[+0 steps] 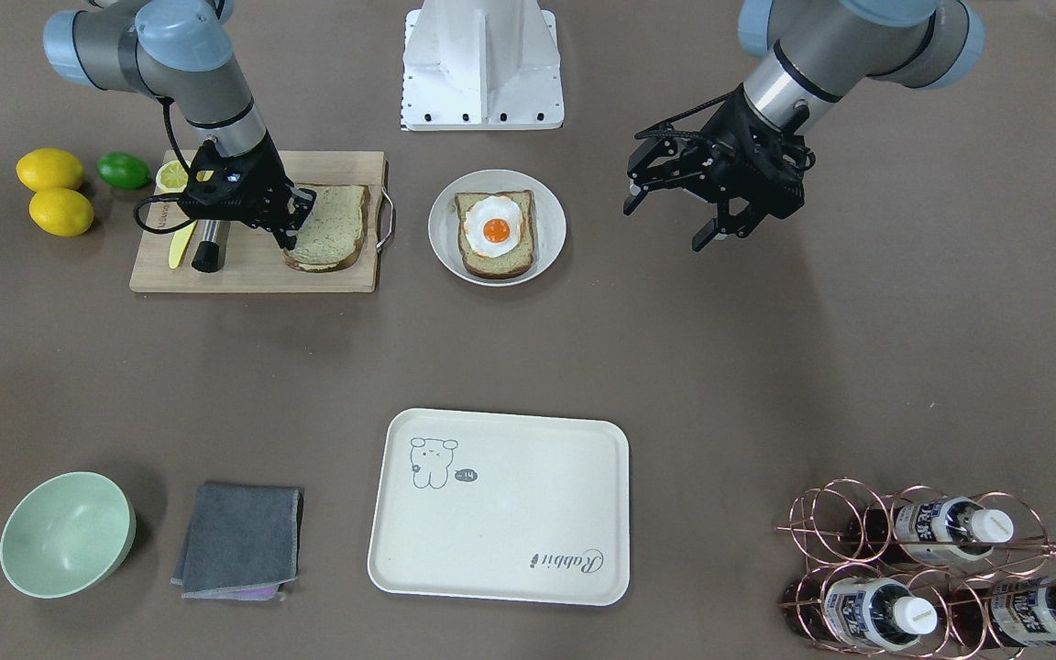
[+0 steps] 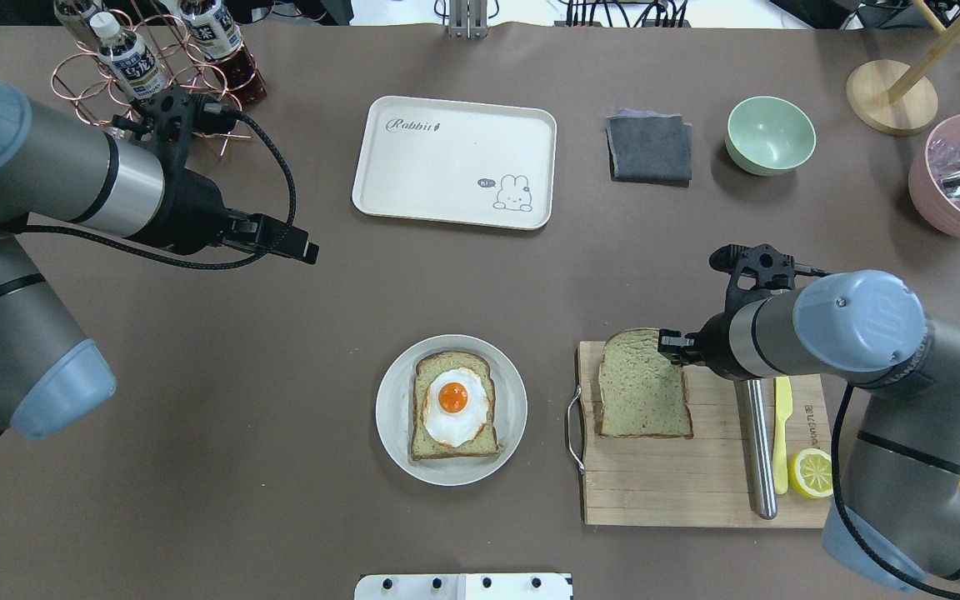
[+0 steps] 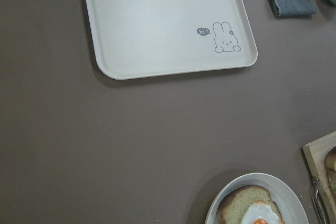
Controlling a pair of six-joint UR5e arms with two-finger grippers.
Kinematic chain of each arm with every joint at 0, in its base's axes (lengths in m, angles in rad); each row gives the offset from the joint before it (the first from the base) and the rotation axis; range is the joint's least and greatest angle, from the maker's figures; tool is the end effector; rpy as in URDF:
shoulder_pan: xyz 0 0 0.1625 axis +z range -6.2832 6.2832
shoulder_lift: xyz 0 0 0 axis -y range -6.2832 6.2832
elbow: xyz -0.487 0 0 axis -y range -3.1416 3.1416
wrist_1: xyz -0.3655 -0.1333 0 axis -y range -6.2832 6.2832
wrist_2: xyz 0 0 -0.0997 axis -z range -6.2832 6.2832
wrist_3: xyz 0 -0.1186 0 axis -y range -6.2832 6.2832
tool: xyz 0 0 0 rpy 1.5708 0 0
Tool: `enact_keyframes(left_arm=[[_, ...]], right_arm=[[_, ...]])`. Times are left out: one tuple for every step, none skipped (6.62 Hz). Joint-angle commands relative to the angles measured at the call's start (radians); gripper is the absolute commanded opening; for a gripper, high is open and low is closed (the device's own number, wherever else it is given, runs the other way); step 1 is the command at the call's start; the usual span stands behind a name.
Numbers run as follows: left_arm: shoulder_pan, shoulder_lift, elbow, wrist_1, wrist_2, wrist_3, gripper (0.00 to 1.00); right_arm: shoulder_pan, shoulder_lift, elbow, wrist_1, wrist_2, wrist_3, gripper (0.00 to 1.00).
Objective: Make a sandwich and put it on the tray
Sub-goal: 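Lift the bread slice and carry it over the egg toast plate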
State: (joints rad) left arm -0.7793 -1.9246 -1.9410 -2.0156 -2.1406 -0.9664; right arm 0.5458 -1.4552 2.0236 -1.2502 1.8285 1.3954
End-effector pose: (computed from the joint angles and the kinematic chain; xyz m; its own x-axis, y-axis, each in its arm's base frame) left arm 0.3592 -0.4523 0.3245 0.3646 0.3124 -0.8772 0.0381 0.9362 0.3493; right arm -0.3876 -0.3560 0.4444 0.5884 0.1600 0.7926 -0.2337 0.9720 -0.0227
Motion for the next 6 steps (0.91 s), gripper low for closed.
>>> enact_keyframes(left_arm=[[0.0,-0.001,0.002,0.0,-0.001,0.0,1.0],[0.0,-0.001,0.004,0.0,-0.001,0.0,1.0],[0.0,-0.001,0.005,0.0,-0.001,0.0,1.0],[0.0,-0.001,0.01,0.0,-0.001,0.002,1.0],[0.0,-0.001,0.013,0.0,-0.004,0.002,1.0],[0.0,-0.001,0.011,-0.002,-0.007,-0.002,1.0]], right_arm=[[0.08,0.002,0.044,0.0,0.099,-0.004,0.0],[0.08,0.012,0.055,0.0,0.101,-0.003,0.0],[0.075,0.057,0.041,-0.002,0.095,0.007,0.0],[0.044,0.077,0.034,-0.002,0.081,0.01,0.0],[0.022,0.134,0.008,-0.003,0.072,0.043,0.0],[-0.021,0.182,-0.012,-0.008,0.031,0.072,0.0]])
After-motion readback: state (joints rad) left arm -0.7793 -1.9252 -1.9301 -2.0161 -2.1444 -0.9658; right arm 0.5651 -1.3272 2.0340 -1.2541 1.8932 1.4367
